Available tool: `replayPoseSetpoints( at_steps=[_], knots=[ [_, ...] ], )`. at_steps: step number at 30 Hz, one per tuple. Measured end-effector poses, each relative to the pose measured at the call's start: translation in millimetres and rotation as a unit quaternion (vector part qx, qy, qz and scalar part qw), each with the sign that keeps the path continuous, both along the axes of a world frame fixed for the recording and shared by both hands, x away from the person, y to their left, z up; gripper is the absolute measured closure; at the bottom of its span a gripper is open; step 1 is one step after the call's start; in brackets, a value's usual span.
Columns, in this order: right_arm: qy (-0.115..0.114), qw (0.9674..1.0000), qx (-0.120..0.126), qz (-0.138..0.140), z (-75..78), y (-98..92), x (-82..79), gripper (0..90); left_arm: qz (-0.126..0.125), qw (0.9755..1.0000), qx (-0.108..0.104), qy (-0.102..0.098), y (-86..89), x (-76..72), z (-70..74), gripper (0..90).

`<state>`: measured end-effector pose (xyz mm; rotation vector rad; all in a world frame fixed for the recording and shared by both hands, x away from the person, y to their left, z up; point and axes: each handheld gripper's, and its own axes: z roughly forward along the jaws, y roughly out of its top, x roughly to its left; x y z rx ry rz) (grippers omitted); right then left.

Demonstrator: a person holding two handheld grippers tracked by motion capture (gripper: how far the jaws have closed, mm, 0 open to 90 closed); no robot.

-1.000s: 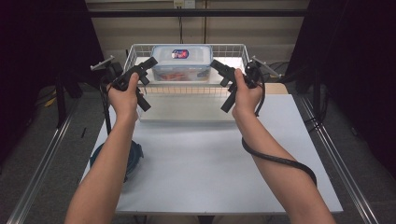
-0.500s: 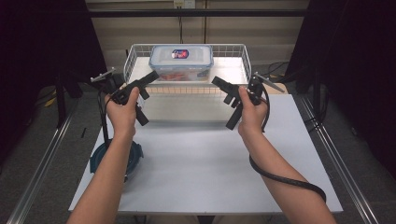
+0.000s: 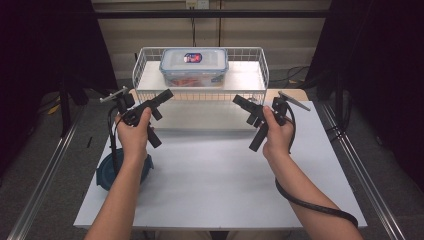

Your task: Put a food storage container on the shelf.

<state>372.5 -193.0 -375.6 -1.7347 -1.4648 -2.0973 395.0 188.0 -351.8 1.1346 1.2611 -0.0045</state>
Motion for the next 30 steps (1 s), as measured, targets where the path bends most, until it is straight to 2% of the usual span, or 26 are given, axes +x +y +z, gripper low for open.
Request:
replayPoseSetpoints(
  at_steps=[5, 8, 13, 20, 22, 25, 27, 30],
  knots=[
    [0.002, 0.9998, -0.014, 0.012, -8.6, -3.2, -5.0, 22.3, -0.002, 1.0, 0.007, -0.005, 9.0, -7.5, -5.3, 4.3],
    [0.004, 0.9998, -0.009, 0.016, -13.4, -4.3, -7.8, 20.6, -0.004, 1.0, 0.004, -0.004, 13.1, -10.6, -6.7, 3.5],
    [0.004, 0.9995, -0.017, 0.025, -20.9, -4.9, -11.0, 19.3, -0.005, 0.9997, 0.022, -0.011, 25.7, -20.7, -11.4, 2.9],
    [0.006, 0.999, -0.027, 0.036, -29.4, -3.9, -16.2, 19.0, 0.003, 0.9995, 0.032, -0.004, 38.2, -30.1, -18.5, 2.8],
    [0.004, 0.9984, -0.038, 0.041, -33.7, -3.8, -19.7, 18.8, 0.006, 0.999, 0.045, 0.001, 45.3, -34.9, -22.4, 2.8],
    [0.003, 0.9981, -0.037, 0.049, -37.3, -3.4, -23.4, 18.7, 0.003, 0.9986, 0.053, 0.003, 51.0, -39.6, -25.2, 2.8],
    [0.0, 0.9978, -0.042, 0.052, -39.5, -2.8, -25.6, 18.2, 0.003, 0.9978, 0.065, 0.003, 55.9, -43.2, -27.1, 2.6],
    [0.0, 0.9971, -0.048, 0.058, -43.0, -1.2, -28.5, 18.1, 0.006, 0.998, 0.063, 0.01, 61.1, -47.0, -29.6, 2.7]
  ],
)
